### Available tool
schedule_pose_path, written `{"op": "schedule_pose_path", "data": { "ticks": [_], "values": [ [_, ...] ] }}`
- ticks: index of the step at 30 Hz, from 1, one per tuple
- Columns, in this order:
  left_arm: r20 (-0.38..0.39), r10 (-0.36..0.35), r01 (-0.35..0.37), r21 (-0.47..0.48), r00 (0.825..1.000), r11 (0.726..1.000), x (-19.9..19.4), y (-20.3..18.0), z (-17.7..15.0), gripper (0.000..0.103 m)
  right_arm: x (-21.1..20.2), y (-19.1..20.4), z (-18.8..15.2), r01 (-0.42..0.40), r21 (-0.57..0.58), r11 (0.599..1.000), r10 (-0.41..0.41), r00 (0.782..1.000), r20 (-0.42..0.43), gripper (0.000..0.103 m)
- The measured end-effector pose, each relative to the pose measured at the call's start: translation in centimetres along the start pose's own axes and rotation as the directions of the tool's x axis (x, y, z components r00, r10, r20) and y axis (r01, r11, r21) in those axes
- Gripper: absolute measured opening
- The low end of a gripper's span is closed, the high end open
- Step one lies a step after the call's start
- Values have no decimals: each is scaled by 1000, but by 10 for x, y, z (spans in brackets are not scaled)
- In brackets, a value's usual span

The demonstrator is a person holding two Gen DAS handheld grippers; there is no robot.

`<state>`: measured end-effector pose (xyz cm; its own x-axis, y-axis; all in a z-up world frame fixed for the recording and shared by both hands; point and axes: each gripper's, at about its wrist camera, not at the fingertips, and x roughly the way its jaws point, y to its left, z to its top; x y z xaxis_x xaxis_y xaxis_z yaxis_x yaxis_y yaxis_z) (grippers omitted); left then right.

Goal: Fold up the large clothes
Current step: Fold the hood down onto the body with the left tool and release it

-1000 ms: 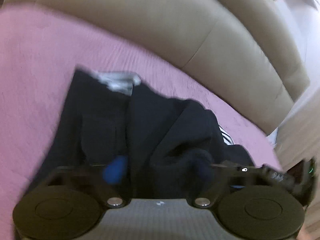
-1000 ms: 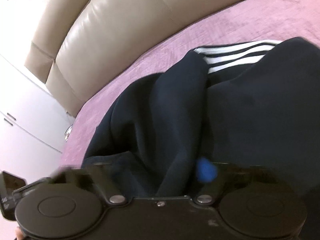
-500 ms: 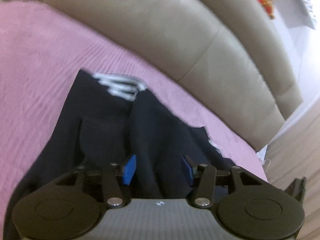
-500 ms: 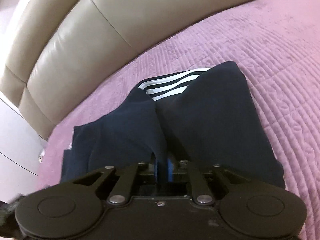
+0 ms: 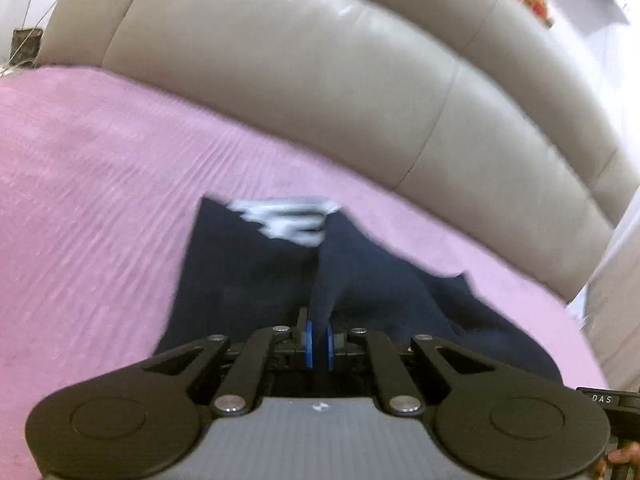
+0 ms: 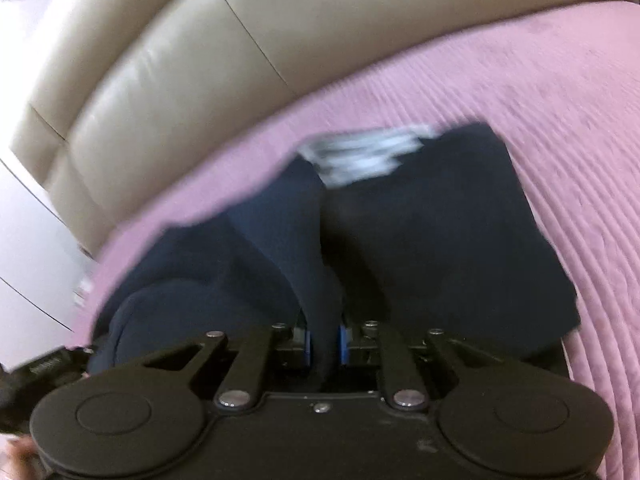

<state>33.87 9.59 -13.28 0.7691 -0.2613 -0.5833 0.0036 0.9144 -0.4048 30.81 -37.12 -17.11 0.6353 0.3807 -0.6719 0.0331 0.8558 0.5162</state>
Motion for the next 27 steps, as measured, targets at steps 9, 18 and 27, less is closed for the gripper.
{"op": "schedule_pose_path", "data": {
  "ticks": [9,18,27],
  "values": [
    [-87,6,-3,40,996,999,-14,-6,-13,63,-59,31,8,33,-153,988,-16,994,112,80],
    [-211,166,-101,286,963,953,5,-40,-52,86,0,66,-48,88,-527,845,-122,992,-30,83],
    [-225,100,-87,67,969,994,-57,-1,-48,96,-72,27,0,-139,-282,949,121,989,-82,87]
  ]
}}
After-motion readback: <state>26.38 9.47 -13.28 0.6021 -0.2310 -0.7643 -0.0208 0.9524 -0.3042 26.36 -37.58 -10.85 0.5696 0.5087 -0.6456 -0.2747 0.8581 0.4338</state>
